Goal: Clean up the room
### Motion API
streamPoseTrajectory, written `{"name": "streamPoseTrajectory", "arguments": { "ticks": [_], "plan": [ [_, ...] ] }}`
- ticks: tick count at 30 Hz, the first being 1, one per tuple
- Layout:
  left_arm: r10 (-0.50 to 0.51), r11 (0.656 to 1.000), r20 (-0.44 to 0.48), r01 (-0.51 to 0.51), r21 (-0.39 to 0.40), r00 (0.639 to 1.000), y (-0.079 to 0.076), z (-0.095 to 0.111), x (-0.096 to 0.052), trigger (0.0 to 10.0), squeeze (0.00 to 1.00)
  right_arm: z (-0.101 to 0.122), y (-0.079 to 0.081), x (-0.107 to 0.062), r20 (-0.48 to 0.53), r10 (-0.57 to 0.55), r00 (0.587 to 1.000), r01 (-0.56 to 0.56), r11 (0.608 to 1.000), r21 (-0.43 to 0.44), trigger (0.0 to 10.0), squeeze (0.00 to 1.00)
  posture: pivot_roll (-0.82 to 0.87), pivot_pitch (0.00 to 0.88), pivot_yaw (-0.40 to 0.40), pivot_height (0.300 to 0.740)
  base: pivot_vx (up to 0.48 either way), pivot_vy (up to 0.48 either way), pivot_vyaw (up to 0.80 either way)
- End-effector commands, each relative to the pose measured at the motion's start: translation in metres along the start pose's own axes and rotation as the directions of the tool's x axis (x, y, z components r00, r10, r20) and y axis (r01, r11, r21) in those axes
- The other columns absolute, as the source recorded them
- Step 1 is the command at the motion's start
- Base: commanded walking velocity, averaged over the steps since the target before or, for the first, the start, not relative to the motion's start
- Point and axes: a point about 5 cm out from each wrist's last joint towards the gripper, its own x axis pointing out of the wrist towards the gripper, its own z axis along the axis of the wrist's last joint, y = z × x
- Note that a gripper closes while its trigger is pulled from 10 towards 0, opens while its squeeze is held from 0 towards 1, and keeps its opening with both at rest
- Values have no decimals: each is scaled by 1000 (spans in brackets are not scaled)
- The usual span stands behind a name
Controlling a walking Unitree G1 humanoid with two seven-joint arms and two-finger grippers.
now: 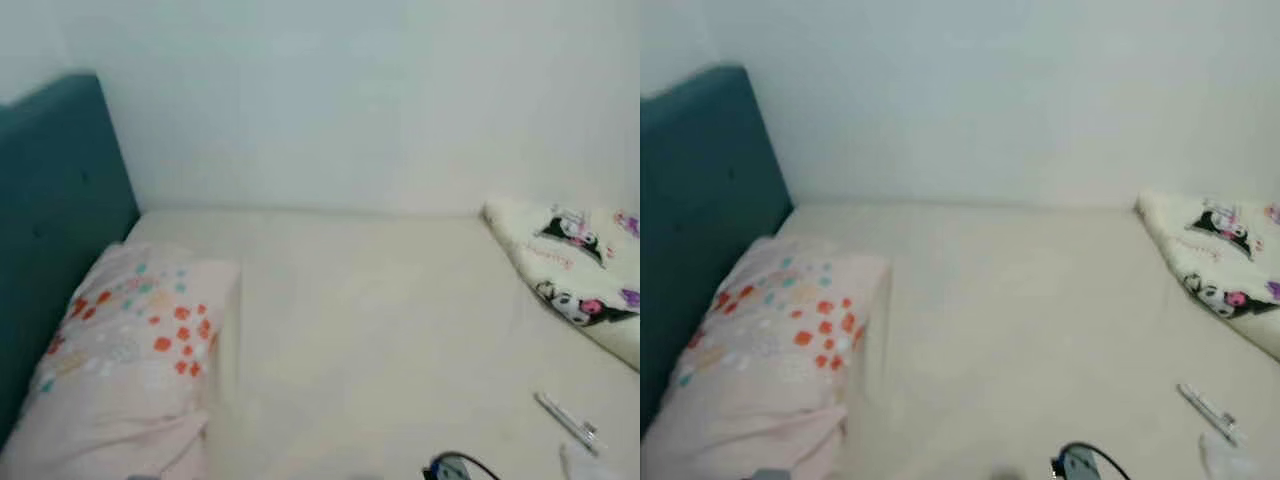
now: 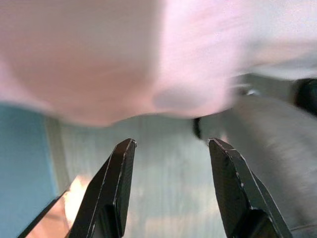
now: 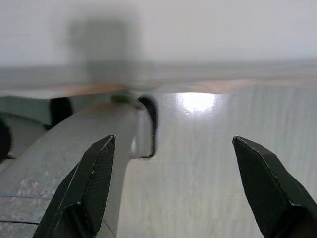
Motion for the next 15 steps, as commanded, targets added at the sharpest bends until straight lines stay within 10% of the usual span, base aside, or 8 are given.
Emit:
{"name": "streamPoseTrajectory", "arguments": {
  "ticks": [1,15],
  "plan": [
    [-11,1000,-9,11,6,1000,-5,-2,0,10000,0,-2,-6,-1,-6,-13,1000,13,1000,8,10000,0,-45,0,-51,740,0,-480,0],
    [7,999,-8,-7,-42,1000,-1,-2,0,10000,0,-3,-7,-2,-4,-16,1000,16,1000,25,10000,0,-52,0,-57,740,0,-480,0]
  ]
}}
